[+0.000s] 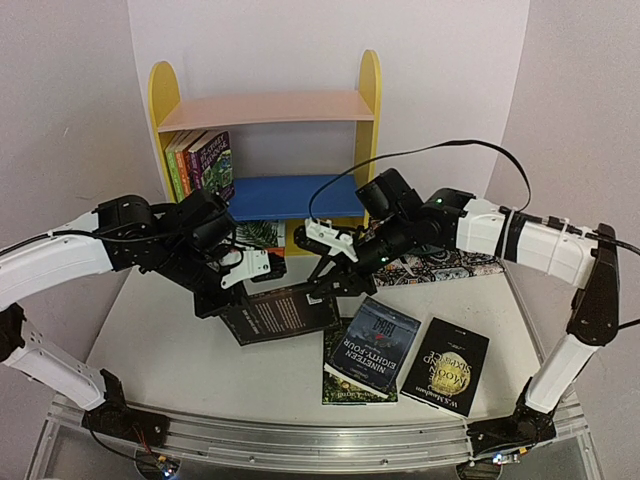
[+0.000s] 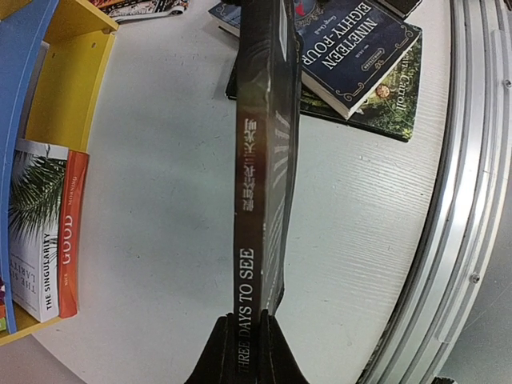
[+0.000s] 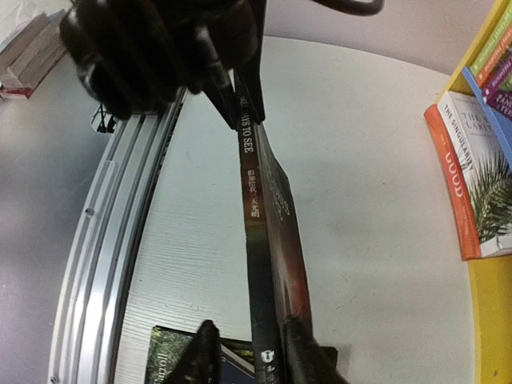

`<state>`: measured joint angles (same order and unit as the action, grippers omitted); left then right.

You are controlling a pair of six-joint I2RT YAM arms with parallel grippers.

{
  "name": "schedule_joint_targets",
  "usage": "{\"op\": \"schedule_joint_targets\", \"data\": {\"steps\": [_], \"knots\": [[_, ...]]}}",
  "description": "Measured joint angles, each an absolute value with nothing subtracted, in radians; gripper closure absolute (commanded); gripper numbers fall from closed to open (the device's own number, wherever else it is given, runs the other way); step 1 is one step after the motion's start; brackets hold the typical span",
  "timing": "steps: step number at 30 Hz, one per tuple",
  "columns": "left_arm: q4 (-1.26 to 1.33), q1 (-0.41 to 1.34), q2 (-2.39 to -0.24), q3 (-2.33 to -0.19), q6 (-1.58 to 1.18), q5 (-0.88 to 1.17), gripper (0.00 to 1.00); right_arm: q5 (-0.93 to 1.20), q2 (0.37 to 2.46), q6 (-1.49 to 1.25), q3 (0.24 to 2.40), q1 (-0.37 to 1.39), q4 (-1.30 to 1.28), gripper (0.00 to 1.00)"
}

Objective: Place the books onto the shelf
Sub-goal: Pass from the left arm to the right

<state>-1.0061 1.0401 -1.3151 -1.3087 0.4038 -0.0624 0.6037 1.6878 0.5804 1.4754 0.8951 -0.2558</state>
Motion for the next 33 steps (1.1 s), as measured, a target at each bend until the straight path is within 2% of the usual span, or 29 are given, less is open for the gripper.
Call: {"op": "schedule_joint_targets", "data": {"steps": [2,4,7,11,14,23,33], "knots": [[-1.007,1.040,-1.310,-1.308,0.413,-0.055,0.99,0.601,1.697,0.581,1.484,0.898,-0.258,0.98],[-1.008,1.041,-1.304,-1.306,0.420,-0.054,0.90,0.605,1.701,0.581,1.486,0.900,-0.258,1.00],[-1.008,1.041,-1.292,-1.295,0.422,-0.052,0.63,0.605,1.702,0.577,1.486,0.905,-0.257,1.00],[-0.938,1.042,-1.236,-1.254,0.404,-0.054,0.34,0.569,1.705,0.547,1.486,0.908,-0.284,1.00],[-0.855,1.033,-1.148,-1.173,0.382,-0.035,0.18,0.555,1.705,0.514,1.486,0.909,-0.294,1.00],[-0.604,0.853,-0.963,-0.999,0.205,0.210,0.02,0.551,1.668,0.398,1.464,0.887,-0.295,1.00],[-0.288,0.699,-0.966,-0.848,-0.012,0.492,0.01,0.731,1.545,0.191,1.442,0.760,-0.281,1.00]]}}
